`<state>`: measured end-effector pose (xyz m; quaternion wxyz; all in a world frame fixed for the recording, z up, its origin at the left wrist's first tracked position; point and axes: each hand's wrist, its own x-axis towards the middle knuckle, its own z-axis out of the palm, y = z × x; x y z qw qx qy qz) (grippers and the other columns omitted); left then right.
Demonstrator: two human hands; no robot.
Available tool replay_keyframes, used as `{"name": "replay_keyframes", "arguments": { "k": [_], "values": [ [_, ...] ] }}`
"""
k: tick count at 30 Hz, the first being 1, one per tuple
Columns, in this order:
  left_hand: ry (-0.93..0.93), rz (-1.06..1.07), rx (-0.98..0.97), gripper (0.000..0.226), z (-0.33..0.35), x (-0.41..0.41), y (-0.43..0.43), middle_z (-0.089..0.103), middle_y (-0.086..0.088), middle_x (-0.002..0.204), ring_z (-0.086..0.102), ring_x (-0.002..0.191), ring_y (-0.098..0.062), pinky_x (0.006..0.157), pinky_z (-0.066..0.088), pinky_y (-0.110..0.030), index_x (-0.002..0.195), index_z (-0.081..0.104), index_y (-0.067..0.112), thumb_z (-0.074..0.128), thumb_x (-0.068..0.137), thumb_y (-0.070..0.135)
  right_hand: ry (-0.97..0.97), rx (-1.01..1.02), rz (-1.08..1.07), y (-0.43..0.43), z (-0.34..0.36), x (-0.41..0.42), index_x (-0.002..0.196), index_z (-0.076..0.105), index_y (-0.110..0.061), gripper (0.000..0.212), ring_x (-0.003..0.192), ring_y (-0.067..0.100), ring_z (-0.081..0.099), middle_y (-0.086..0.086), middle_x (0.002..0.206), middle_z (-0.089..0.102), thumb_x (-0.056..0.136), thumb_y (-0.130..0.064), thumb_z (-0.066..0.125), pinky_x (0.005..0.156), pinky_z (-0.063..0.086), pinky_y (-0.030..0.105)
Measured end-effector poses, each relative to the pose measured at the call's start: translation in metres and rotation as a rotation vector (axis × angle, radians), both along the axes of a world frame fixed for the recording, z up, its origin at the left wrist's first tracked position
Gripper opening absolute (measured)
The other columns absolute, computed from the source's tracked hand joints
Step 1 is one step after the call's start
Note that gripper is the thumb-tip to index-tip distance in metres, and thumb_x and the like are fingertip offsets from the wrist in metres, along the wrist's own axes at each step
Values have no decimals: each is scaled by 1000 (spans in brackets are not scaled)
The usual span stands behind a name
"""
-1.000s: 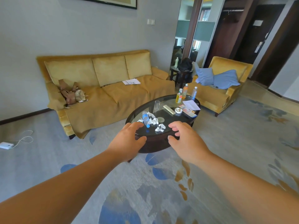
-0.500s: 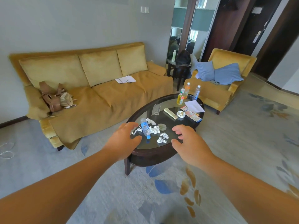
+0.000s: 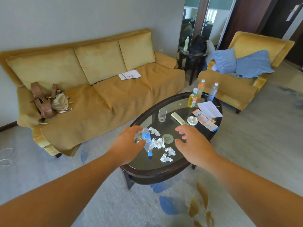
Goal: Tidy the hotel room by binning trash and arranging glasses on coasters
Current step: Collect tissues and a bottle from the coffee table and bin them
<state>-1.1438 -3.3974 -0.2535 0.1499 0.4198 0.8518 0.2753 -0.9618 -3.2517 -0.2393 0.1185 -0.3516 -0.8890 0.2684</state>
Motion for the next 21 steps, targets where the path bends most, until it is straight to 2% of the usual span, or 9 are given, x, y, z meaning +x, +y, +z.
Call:
{"name": "replay_keyframes", "arguments": {
  "k": [3,7,10,12,15,19,21],
  "values": [
    [-12,-8,-11,45,-9,-16,28,45,6,142,52,115,-13,85,46,-22,134,42,36,56,92,41,-11,-26,1,30,-9,-17,126,48,-32,36,103,7,55,-8,124,53,91,-30,55,65,36,12],
    [-34,-26,-22,44,-29,-46,62,46,8,141,48,98,-3,72,36,-10,133,44,38,58,91,39,-20,-50,-3,62,-23,-43,127,48,-31,36,105,7,54,-7,125,53,91,-30,54,68,36,15],
    [-62,-47,-23,44,-48,-77,91,49,10,136,47,94,-1,62,29,-4,131,44,41,58,89,42,-42,-57,-10,87,-33,-66,129,47,-29,38,107,8,54,-6,127,52,92,-30,54,76,40,20],
    [-83,-49,-27,44,-63,-100,113,49,11,136,46,94,0,67,33,-7,130,43,42,58,89,43,-70,-61,-28,104,-40,-83,130,46,-30,38,108,10,55,-5,128,52,92,-31,53,81,42,23],
    [-103,-63,-45,43,-86,-131,145,47,11,138,43,100,0,82,35,-19,130,42,42,57,90,44,-99,-82,-71,129,-51,-107,129,46,-31,37,106,10,56,-6,130,52,93,-32,53,78,41,21],
    [-169,-93,-111,42,-113,-166,173,46,10,138,51,112,-8,84,36,-21,129,42,42,56,90,45,-148,-115,-81,155,-68,-141,131,46,-28,39,107,10,54,-3,129,51,93,-32,53,81,39,23],
    [-181,-116,-145,42,-125,-182,183,47,10,137,51,107,-6,84,36,-23,129,42,41,56,90,46,-145,-130,-95,166,-80,-157,131,47,-27,39,104,11,55,-2,127,51,92,-32,53,81,40,24]
  ]
}}
